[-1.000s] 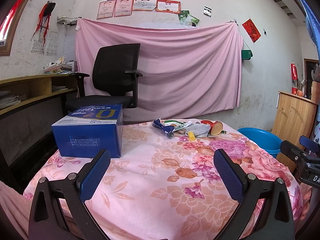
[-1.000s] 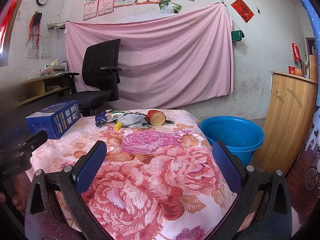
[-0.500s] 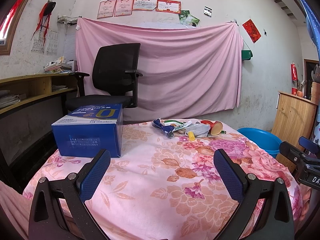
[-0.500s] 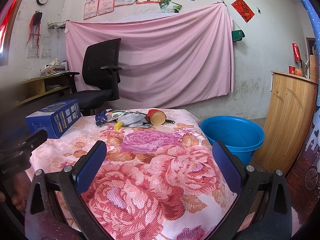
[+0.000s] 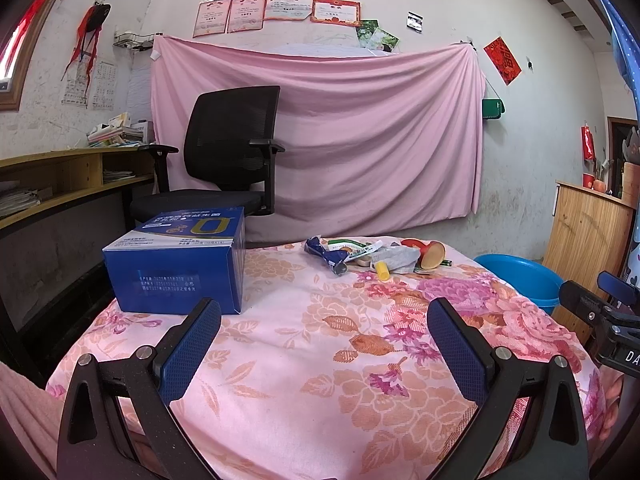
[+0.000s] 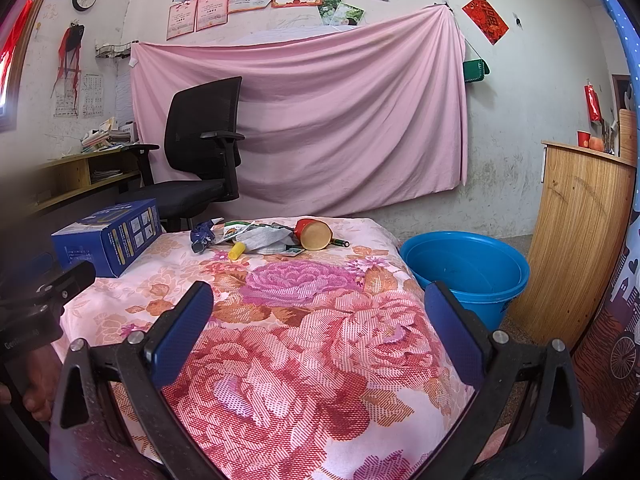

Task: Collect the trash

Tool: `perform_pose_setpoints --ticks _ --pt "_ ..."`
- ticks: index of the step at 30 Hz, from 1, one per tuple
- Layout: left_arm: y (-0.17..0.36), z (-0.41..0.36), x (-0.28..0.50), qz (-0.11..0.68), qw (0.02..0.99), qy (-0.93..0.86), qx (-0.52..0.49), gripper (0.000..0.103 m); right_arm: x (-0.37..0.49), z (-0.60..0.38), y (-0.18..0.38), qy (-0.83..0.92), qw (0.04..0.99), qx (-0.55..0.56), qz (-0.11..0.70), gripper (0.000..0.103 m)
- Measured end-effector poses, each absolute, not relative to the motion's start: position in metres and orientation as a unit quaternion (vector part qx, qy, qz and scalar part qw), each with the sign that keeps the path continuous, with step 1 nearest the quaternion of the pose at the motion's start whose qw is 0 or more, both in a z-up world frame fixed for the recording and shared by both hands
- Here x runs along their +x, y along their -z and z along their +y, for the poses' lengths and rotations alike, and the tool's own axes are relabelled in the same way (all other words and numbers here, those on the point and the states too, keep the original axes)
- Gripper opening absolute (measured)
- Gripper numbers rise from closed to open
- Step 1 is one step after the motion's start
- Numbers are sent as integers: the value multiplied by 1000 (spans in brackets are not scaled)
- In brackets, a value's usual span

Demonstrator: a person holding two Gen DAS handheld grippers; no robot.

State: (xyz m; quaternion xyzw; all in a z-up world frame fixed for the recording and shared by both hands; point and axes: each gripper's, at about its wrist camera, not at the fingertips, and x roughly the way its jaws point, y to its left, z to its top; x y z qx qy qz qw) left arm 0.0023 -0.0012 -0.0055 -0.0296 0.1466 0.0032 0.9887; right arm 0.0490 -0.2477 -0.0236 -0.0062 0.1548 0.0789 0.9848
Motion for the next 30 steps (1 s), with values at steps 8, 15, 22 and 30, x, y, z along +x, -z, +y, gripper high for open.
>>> perform_pose_setpoints --ticks 8,15,22,30 --pt "5 -1 2 147 989 -3 -30 101 51 -250 24 -79 985 -6 155 103" --pt "5 -1 2 147 989 -3 -30 101 50 -248 23 -79 985 -6 155 103" --pt "7 -1 3 147 989 -3 -30 101 49 -245 25 -80 984 -6 159 103" --pt "3 1 0 141 990 -7 -30 101 49 -250 13 -76 987 -19 143 103"
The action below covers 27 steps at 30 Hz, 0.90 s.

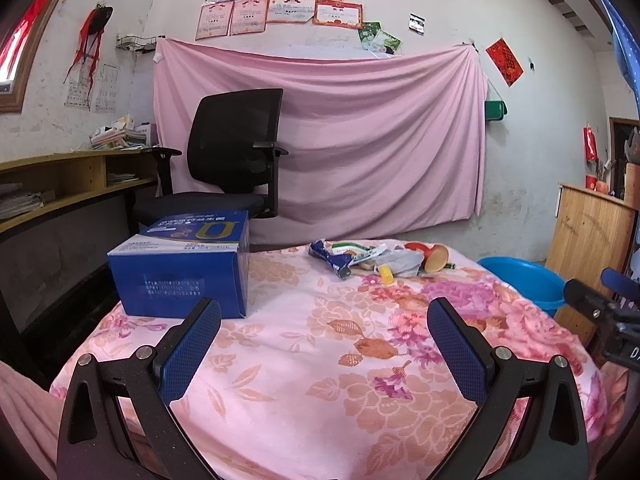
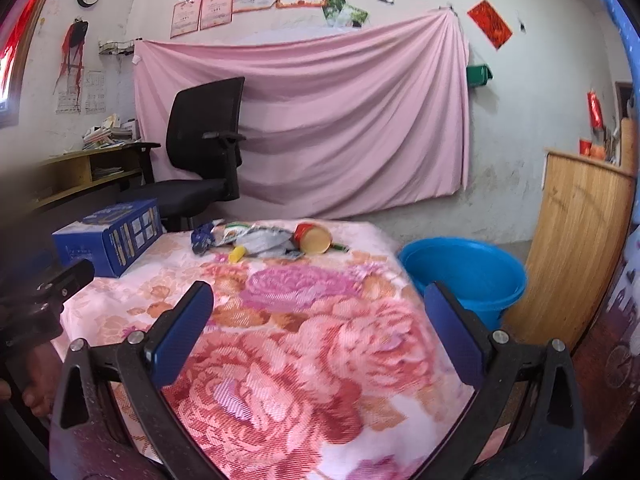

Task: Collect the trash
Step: 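Grasp the blue wrapper with the left tool while the right tool grasps the white mask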

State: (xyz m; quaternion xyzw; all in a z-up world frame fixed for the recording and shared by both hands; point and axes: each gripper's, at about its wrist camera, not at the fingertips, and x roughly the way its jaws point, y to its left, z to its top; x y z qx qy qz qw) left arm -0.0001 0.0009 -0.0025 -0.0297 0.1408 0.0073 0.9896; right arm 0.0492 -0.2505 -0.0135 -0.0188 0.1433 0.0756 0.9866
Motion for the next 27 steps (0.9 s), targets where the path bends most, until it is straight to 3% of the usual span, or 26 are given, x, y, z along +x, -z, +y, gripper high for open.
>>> perform_pose_setpoints --ticks 6,14,27 --pt "-21 1 -5 116 993 -10 -31 101 49 -263 -27 -73 989 5 128 103" --pt "-70 1 30 87 994 27 -63 101 69 -256 -80 -86 993 -63 57 103" --pt "-93 7 133 82 995 -20 -59 101 177 -243 -91 -116 991 -67 13 103"
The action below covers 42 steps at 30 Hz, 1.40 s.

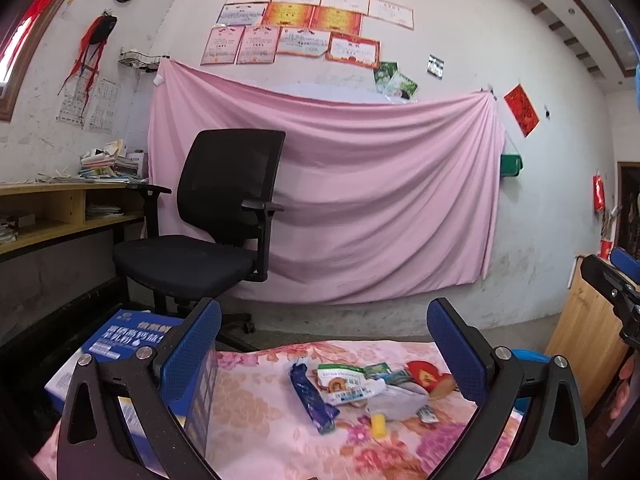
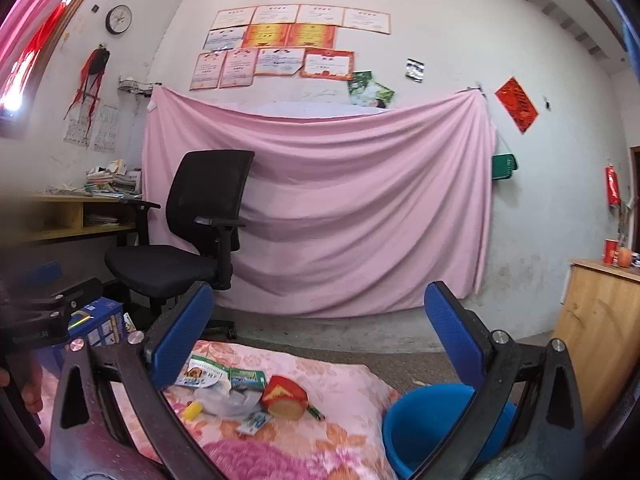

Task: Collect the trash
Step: 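Grasp the blue wrapper with the left tool while the right tool grasps the white mask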

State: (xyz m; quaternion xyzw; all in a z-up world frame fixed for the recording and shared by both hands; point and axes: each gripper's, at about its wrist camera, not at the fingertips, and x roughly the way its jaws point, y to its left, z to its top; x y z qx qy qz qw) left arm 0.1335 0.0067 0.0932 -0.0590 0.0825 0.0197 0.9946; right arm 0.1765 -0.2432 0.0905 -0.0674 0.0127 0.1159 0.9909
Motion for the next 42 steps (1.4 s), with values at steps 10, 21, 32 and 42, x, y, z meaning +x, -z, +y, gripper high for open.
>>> perform_pose_setpoints --ticks 10,21,32,42 --pt "-39 6 206 229 972 -20 -45 100 260 -239 -29 -140 973 -41 177 103" --pt "7 10 243 345 936 5 -63 55 292 -219 13 -216 925 -16 313 65" --pt "24 35 259 401 906 32 -135 44 311 -197 32 -264 890 13 372 64" --pt "24 47 264 417 891 52 -169 21 319 -191 41 -277 875 27 396 65"
